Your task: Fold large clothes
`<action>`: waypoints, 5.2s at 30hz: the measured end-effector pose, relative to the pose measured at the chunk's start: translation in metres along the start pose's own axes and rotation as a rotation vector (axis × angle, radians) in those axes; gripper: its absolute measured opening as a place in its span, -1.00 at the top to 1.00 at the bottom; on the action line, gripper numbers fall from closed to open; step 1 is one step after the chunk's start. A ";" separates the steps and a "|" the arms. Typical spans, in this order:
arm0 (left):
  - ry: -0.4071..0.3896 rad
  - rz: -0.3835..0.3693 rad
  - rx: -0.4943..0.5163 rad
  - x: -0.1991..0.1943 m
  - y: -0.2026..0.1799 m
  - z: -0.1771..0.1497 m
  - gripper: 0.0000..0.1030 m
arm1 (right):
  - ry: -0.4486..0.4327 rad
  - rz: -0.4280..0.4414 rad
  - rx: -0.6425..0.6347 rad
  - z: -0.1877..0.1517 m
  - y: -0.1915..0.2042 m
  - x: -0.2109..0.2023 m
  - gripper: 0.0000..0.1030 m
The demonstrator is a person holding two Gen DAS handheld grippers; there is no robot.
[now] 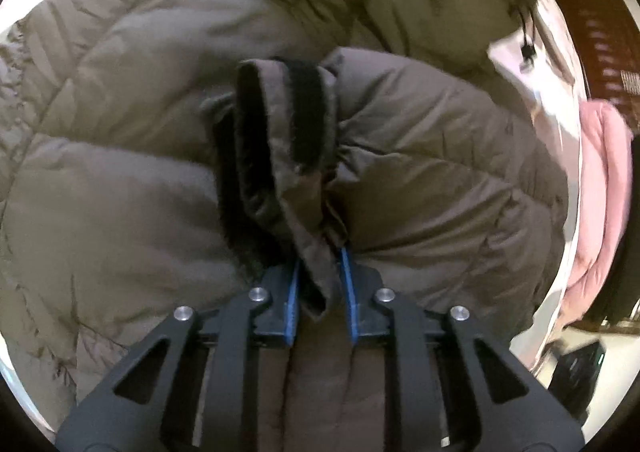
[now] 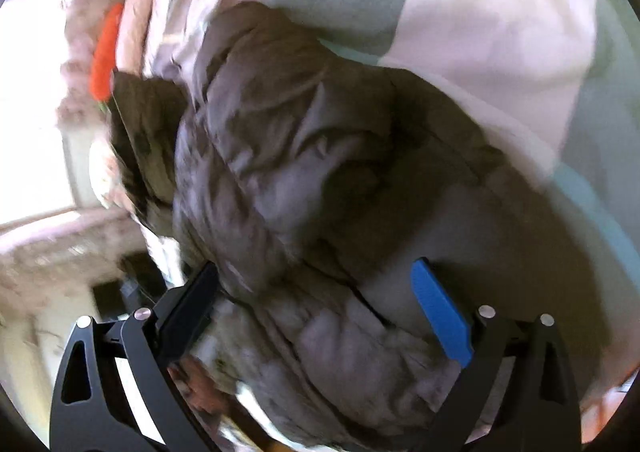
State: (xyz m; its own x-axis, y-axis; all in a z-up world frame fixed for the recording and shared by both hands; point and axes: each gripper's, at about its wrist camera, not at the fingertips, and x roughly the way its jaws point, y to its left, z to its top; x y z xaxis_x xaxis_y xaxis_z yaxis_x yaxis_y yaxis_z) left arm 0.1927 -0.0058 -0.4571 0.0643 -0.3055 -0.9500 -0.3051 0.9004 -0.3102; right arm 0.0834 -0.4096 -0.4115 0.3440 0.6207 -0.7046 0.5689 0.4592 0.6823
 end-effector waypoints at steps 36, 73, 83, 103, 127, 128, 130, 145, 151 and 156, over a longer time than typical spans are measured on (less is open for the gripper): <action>-0.107 0.264 0.321 0.021 -0.096 0.018 0.89 | -0.294 -0.181 -0.167 0.000 0.061 0.022 0.52; -0.244 0.350 0.129 -0.010 -0.069 0.002 -0.66 | -0.325 -0.496 -0.561 0.024 0.124 0.057 -0.35; -0.331 0.442 -0.037 -0.095 0.044 -0.018 -0.90 | -0.224 -0.526 -0.857 -0.068 0.167 0.139 -0.65; -0.391 0.099 -0.738 -0.167 0.425 -0.087 -0.92 | -0.074 -0.409 -1.050 -0.266 0.225 0.219 -0.65; -0.529 -0.557 -0.586 -0.215 0.340 -0.058 0.63 | -0.027 -0.400 -0.914 -0.264 0.196 0.215 -0.65; -0.508 -0.547 -0.497 -0.216 0.306 -0.054 0.63 | -0.035 -0.402 -0.895 -0.258 0.194 0.211 -0.65; -0.422 -0.501 -0.281 -0.205 0.218 -0.049 0.52 | -0.061 -0.419 -0.832 -0.236 0.186 0.197 -0.65; 0.044 -0.314 -0.061 -0.067 0.096 -0.196 -0.21 | -0.203 -0.543 -0.375 -0.104 0.066 0.092 -0.66; -0.094 -0.277 -0.223 -0.116 0.149 -0.140 -0.69 | -0.313 -0.668 -0.269 -0.089 0.059 0.069 -0.66; -0.126 -0.308 -0.291 -0.118 0.151 -0.120 -0.69 | -0.479 -0.451 -0.145 -0.085 0.059 0.028 -0.68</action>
State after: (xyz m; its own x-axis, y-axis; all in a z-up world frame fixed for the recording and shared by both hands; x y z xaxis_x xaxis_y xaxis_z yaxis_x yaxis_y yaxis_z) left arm 0.0246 0.1288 -0.3877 0.3038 -0.4894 -0.8174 -0.5077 0.6428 -0.5736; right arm 0.0636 -0.3106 -0.3744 0.4086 0.0130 -0.9126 0.6401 0.7087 0.2966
